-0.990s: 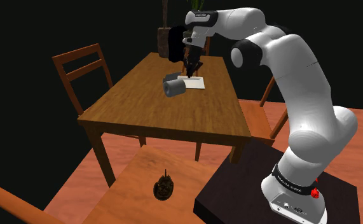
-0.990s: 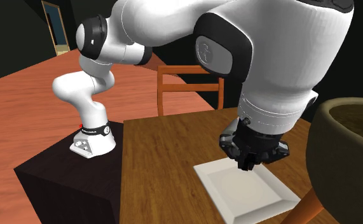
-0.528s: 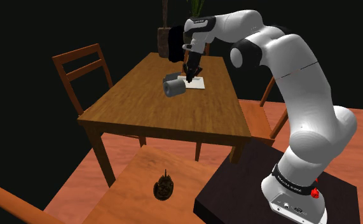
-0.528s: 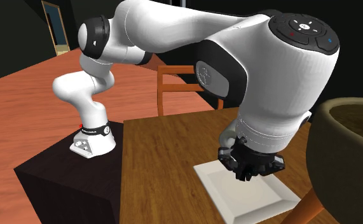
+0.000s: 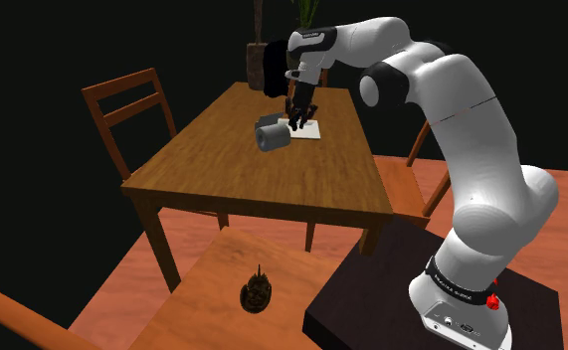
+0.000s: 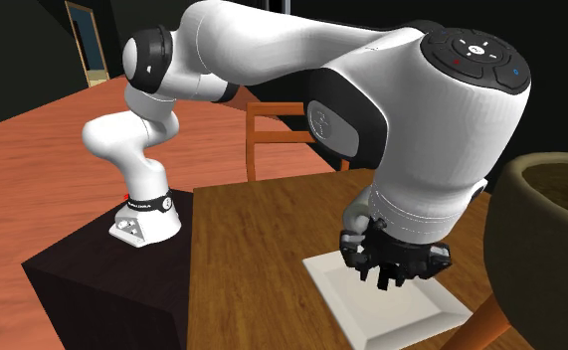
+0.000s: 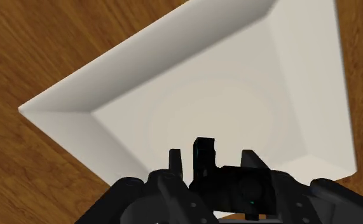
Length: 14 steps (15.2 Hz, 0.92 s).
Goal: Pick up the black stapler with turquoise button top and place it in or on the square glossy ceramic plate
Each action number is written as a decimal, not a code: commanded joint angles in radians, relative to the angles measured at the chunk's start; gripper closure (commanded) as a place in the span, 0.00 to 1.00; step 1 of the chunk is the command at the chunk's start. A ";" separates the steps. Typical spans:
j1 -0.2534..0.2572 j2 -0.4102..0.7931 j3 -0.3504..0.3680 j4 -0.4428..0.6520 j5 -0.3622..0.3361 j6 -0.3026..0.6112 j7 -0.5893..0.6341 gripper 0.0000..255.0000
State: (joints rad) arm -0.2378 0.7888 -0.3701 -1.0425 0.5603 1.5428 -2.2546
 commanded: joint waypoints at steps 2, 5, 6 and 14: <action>0.000 0.002 0.000 0.000 0.000 -0.001 0.000 0.00; 0.000 0.000 0.000 -0.002 0.000 0.000 0.000 0.00; -0.017 0.014 0.001 0.053 0.000 -0.039 0.010 0.00; -0.081 0.083 0.015 0.267 0.009 -0.170 0.050 0.00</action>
State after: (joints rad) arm -0.3186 0.8708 -0.3554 -0.7784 0.5691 1.3747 -2.2052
